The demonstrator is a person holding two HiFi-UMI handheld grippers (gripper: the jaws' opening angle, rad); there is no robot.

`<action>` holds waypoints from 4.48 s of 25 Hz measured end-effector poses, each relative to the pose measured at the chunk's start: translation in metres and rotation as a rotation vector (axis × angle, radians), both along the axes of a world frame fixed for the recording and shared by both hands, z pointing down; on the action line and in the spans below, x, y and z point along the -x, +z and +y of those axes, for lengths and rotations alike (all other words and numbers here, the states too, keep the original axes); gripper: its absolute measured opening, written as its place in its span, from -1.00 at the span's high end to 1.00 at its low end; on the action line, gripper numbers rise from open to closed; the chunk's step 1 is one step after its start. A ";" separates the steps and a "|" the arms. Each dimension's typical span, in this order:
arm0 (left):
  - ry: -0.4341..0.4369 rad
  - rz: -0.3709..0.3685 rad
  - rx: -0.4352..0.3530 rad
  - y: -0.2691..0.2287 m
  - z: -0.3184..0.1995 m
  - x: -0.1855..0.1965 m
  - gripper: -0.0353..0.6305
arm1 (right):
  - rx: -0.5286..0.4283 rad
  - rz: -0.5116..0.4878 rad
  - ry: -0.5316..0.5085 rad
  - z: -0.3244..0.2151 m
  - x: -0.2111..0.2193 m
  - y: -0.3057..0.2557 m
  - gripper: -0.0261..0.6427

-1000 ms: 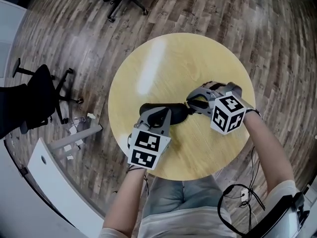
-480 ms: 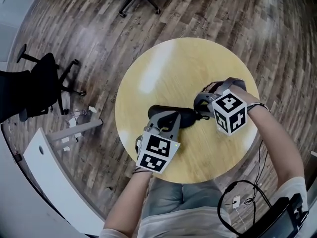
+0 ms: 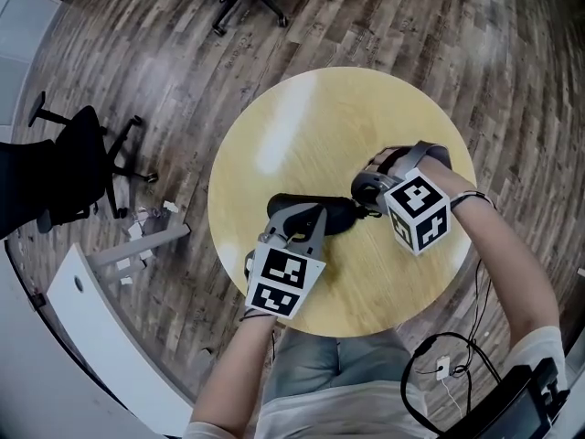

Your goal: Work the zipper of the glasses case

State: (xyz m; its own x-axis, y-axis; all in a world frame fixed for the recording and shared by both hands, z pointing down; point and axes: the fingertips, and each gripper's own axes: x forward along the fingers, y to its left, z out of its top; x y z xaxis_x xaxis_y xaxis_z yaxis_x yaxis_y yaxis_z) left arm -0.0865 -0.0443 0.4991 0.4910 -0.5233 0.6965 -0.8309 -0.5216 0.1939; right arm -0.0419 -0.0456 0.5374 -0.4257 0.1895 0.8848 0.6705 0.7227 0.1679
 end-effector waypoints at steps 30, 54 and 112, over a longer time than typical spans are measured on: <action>0.015 -0.039 -0.023 0.002 -0.001 0.000 0.88 | 0.110 0.191 0.463 0.049 -0.015 0.004 0.92; 0.112 -0.188 0.066 0.010 0.003 0.009 0.88 | 0.082 0.065 0.812 0.010 -0.005 0.005 0.92; 0.295 -0.126 0.172 0.001 -0.033 -0.035 0.88 | 0.242 -0.062 0.922 0.040 -0.040 0.001 0.92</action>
State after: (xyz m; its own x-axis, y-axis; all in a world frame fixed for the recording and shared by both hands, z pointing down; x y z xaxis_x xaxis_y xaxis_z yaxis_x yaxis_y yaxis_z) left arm -0.0515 -0.0770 0.5000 0.5084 -0.2418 0.8265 -0.6722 -0.7113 0.2054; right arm -0.0015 -0.0057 0.5382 -0.5436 -0.0692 0.8365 -0.1855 0.9819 -0.0394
